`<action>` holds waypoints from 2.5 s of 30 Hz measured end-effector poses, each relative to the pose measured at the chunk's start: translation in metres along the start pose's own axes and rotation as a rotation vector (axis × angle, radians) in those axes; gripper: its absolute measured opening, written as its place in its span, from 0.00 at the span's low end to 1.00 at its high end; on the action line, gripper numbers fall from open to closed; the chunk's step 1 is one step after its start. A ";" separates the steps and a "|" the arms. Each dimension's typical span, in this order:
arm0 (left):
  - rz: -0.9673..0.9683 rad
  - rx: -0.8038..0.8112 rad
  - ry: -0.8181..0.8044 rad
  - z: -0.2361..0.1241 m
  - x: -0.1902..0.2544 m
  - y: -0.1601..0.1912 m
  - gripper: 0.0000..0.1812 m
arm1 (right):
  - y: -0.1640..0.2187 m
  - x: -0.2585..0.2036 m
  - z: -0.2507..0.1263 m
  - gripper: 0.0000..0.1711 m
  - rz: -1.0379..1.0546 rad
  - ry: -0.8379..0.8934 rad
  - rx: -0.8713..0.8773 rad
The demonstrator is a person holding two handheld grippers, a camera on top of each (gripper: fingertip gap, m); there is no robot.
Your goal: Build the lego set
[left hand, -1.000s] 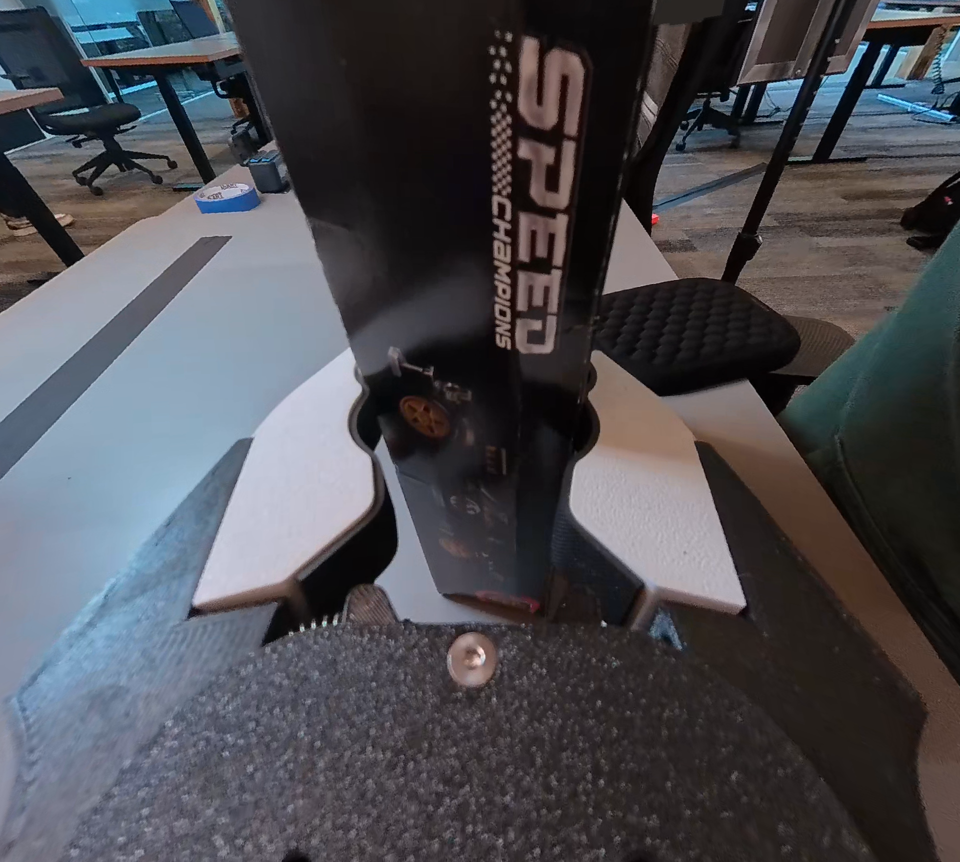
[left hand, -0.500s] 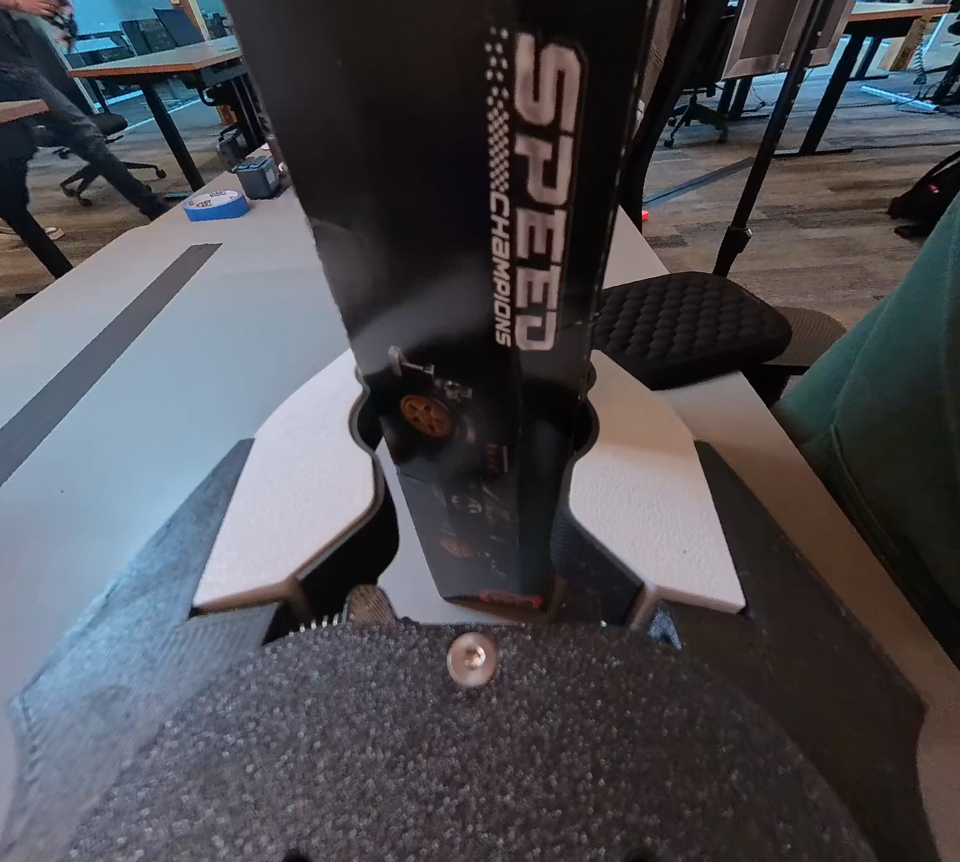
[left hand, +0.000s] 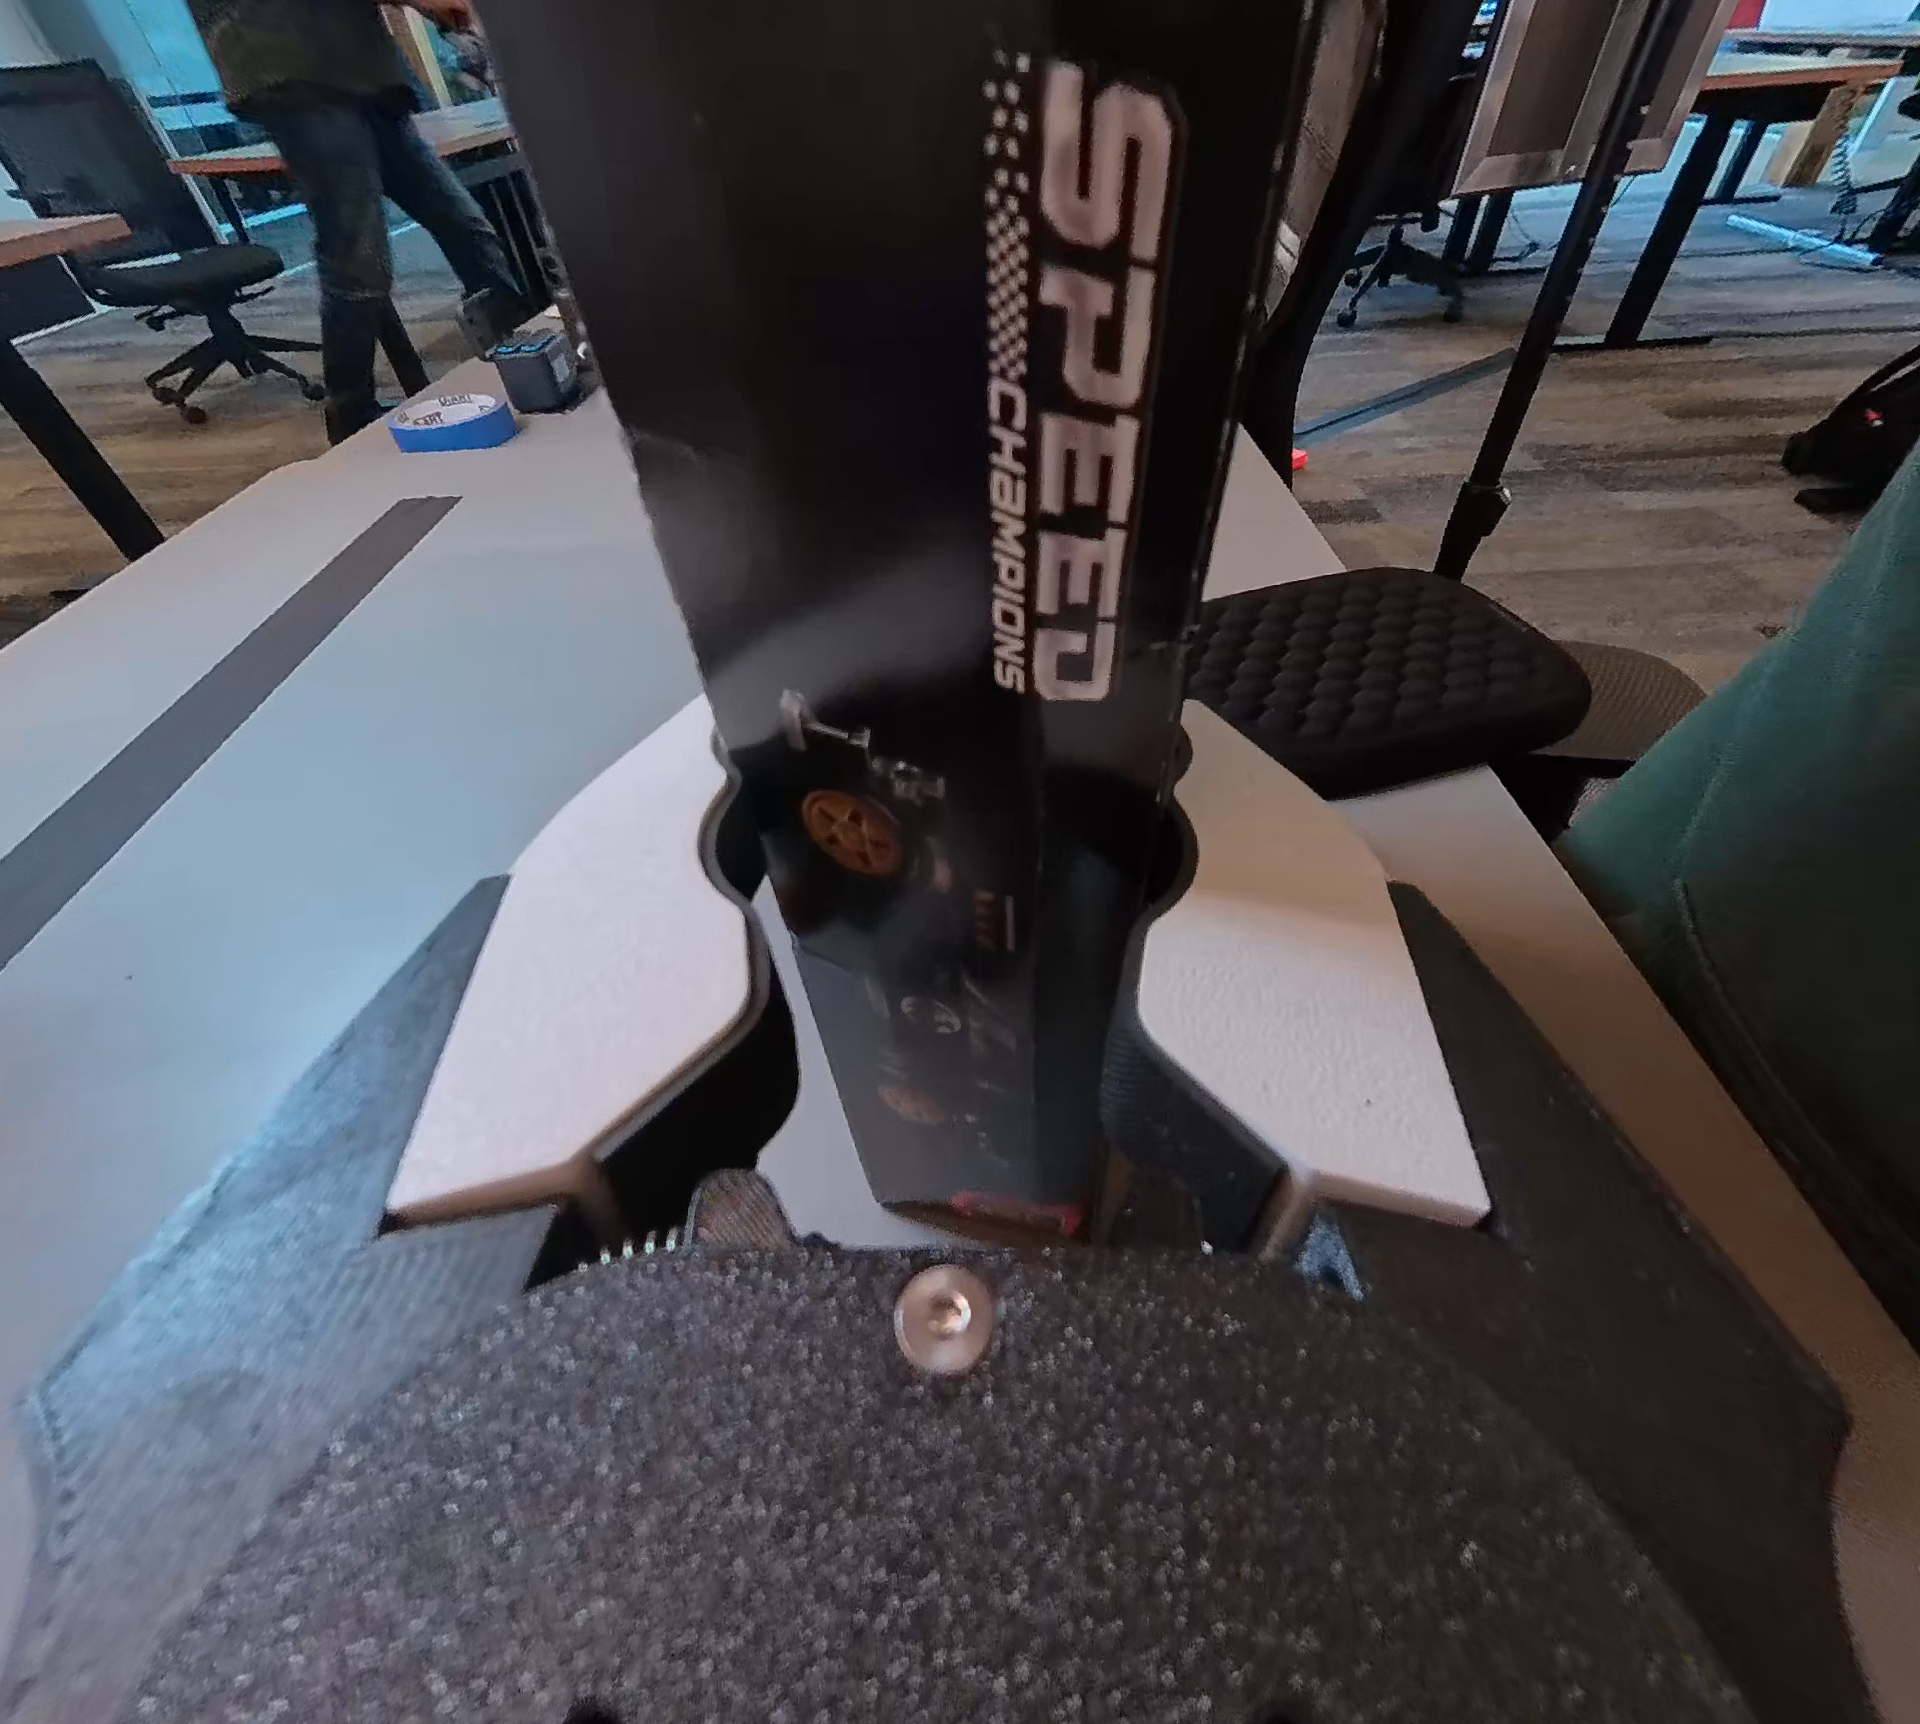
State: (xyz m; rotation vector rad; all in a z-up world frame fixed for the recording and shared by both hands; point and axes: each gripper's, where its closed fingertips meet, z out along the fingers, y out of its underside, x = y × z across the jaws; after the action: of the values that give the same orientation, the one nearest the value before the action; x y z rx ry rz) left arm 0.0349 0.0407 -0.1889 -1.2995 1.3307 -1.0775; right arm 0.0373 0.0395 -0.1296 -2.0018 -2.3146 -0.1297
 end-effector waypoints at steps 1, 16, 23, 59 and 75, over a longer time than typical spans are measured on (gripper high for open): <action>-0.010 0.005 -0.002 0.000 -0.002 0.000 0.40 | 0.000 0.004 -0.007 0.01 -0.002 0.036 0.027; 0.009 0.048 -0.070 0.081 -0.077 -0.012 0.40 | 0.050 -0.003 -0.103 0.23 0.265 0.576 0.779; 0.033 0.033 -0.044 0.159 -0.138 -0.021 0.41 | 0.067 0.014 -0.071 0.25 0.482 0.685 1.114; -0.230 -0.279 -1.000 -0.238 -0.364 -0.001 0.28 | 0.037 0.231 0.007 0.35 0.904 0.792 1.377; -0.055 -0.051 -0.656 -0.073 -0.281 -0.094 0.00 | 0.023 0.241 -0.013 0.46 0.880 0.702 1.436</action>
State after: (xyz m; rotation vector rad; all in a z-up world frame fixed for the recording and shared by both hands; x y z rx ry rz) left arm -0.0273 0.3148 -0.0707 -1.5570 0.8307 -0.5680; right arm 0.0256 0.2779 -0.0891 -1.4619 -0.5114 0.5856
